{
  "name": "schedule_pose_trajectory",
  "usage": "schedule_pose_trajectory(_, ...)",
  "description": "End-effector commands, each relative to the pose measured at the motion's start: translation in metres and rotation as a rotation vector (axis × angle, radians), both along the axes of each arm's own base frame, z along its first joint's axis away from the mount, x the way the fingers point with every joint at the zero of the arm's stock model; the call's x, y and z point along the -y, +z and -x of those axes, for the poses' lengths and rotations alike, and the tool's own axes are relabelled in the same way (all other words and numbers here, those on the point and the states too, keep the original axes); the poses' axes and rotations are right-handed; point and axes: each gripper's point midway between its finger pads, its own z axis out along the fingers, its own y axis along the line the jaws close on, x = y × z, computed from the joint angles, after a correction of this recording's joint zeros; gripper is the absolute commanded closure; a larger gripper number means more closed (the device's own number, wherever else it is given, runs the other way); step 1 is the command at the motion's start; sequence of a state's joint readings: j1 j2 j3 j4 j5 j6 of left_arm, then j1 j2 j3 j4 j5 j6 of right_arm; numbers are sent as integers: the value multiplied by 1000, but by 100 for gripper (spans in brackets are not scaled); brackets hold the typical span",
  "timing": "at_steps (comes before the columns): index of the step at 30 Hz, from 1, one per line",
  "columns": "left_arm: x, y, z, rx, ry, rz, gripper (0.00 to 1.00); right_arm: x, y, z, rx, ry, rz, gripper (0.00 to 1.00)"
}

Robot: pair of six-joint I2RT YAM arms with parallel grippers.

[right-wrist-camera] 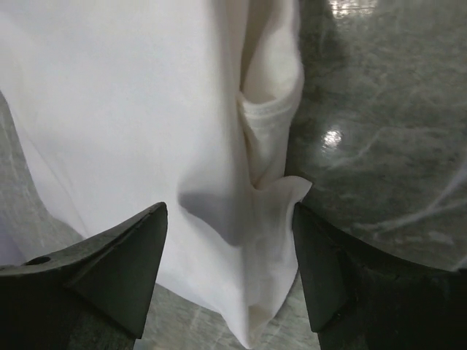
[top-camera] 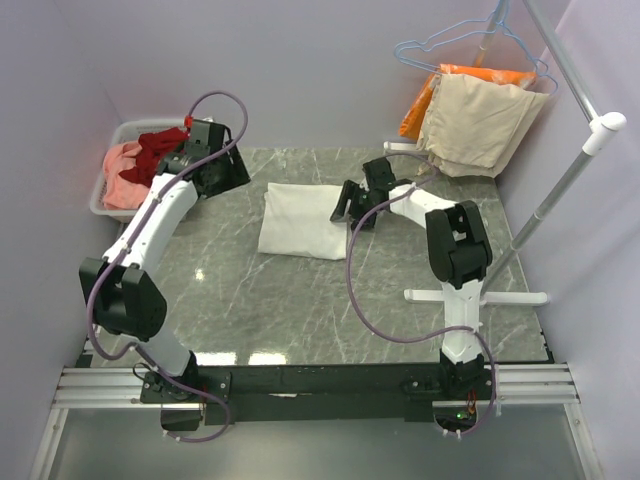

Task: Fold and stack the t-shirts
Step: Fold the tshirt, then neatly place the folded tshirt to the corner

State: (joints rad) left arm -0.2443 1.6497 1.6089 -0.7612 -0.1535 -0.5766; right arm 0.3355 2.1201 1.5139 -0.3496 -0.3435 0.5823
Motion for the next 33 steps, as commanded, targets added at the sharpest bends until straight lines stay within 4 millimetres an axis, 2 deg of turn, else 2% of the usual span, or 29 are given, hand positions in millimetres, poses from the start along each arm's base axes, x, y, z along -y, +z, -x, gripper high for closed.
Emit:
schedule_pose_trajectory(1, -4, 50, 7, 111, -2, 26, 28, -12, -16, 1, -51, 26, -52, 28)
schedule_pose_trajectory(3, -8, 55, 9, 124, 7, 21, 28, -16, -15, 1, -55, 38, -66, 32)
schedule_pose_trajectory(6, -13, 58, 12, 131, 18, 16, 27, -20, -15, 0, -60, 59, -55, 43)
schedule_pose_trajectory(7, -14, 60, 12, 136, 18, 15, 27, -20, -19, 0, -66, 65, -48, 50)
schedule_pose_trajectory(9, -15, 60, 12, 136, 23, 16, 27, -20, -19, 0, -73, 68, -39, 59)
schedule_pose_trajectory(10, -16, 61, 12, 137, 23, 18, 27, -18, -21, -2, -70, 63, -24, 72)
schedule_pose_trajectory(12, -16, 61, 12, 138, 23, 20, 27, -14, -21, -1, -82, 57, 1, 85)
schedule_pose_trajectory(13, -16, 61, 12, 138, 22, 21, 27, -11, -21, -2, -77, 54, 20, 100)
schedule_pose_trajectory(18, -18, 61, 12, 135, 24, 17, 27, 22, -15, -4, -67, -5, 195, 100)
schedule_pose_trajectory(25, -18, 55, 9, 125, 21, 10, 27, 81, 11, 7, -70, -81, 401, 100)
schedule_pose_trajectory(33, -16, 51, 6, 123, 2, 12, 27, 163, 24, 10, -122, -233, 616, 100)
